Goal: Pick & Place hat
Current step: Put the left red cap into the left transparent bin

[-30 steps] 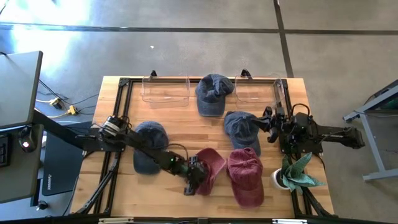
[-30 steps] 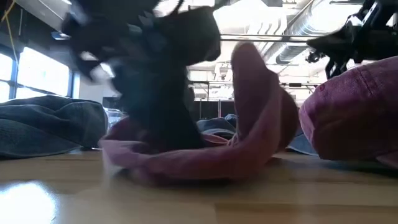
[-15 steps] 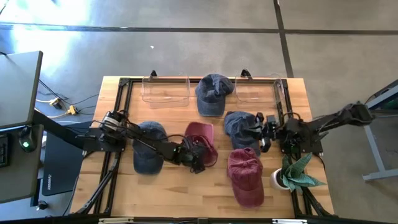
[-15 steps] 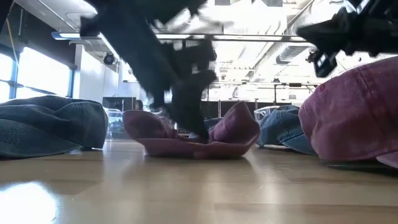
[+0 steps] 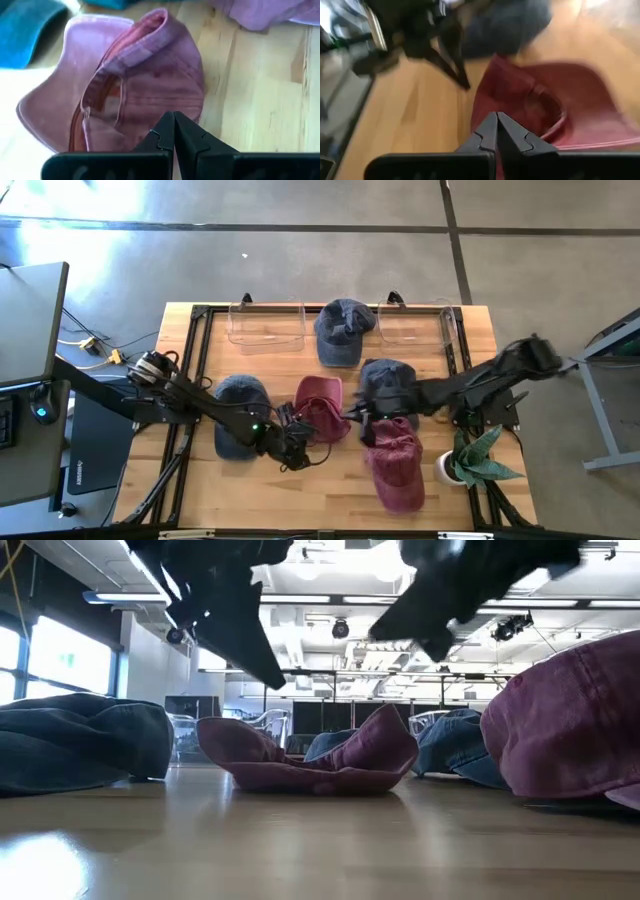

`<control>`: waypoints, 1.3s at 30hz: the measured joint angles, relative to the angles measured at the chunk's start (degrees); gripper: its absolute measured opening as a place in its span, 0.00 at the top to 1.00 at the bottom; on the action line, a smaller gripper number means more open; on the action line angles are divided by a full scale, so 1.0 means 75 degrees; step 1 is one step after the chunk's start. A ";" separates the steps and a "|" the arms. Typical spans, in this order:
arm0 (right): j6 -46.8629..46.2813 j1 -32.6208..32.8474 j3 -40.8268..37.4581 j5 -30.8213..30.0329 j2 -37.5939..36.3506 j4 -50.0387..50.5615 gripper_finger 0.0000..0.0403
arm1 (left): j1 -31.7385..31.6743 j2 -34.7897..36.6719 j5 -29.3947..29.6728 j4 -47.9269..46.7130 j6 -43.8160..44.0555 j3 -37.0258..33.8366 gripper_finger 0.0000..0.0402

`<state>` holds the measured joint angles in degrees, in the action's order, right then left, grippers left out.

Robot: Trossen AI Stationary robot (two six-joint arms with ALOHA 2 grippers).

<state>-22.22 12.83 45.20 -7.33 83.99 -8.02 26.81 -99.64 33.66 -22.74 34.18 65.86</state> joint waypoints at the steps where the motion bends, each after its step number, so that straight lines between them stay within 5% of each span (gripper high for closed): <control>1: 0.0035 -0.0009 0.0353 0.0222 0.0334 0.0434 1.00 | 0.0001 -0.0082 -0.0035 0.0135 0.0118 -0.0072 1.00; 4: 0.0417 -0.0007 0.1295 0.0705 0.1350 0.1426 1.00 | -0.0020 -0.0491 -0.0184 0.0416 0.0278 -0.0359 1.00; 9: 0.0894 -0.0158 0.2395 0.0386 0.2505 0.2895 1.00 | -0.0029 -0.0865 -0.0326 0.0356 0.0288 -0.0508 1.00; 18: -0.0078 -0.0672 0.2765 -0.2155 0.2771 0.4867 1.00 | 0.0120 -0.1206 -0.0299 0.0416 0.0021 -0.0392 1.00; 26: 0.0268 -0.0319 0.2762 -0.2725 0.2389 0.4776 1.00 | 0.0896 -0.0523 0.1169 -0.0259 -0.0063 0.0423 1.00; 33: 0.0633 0.0353 0.2746 -0.1989 0.1958 0.4547 1.00 | 0.0901 -0.0453 0.1371 -0.0257 0.0279 0.0505 1.00; 39: 0.1378 0.0270 0.2010 -0.1688 0.2306 0.3242 0.98 | 0.0393 -0.1214 0.1283 0.0993 0.0066 0.0481 1.00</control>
<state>-11.88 14.85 60.27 -19.99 101.29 16.30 29.76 -108.74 43.28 -15.30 34.67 69.46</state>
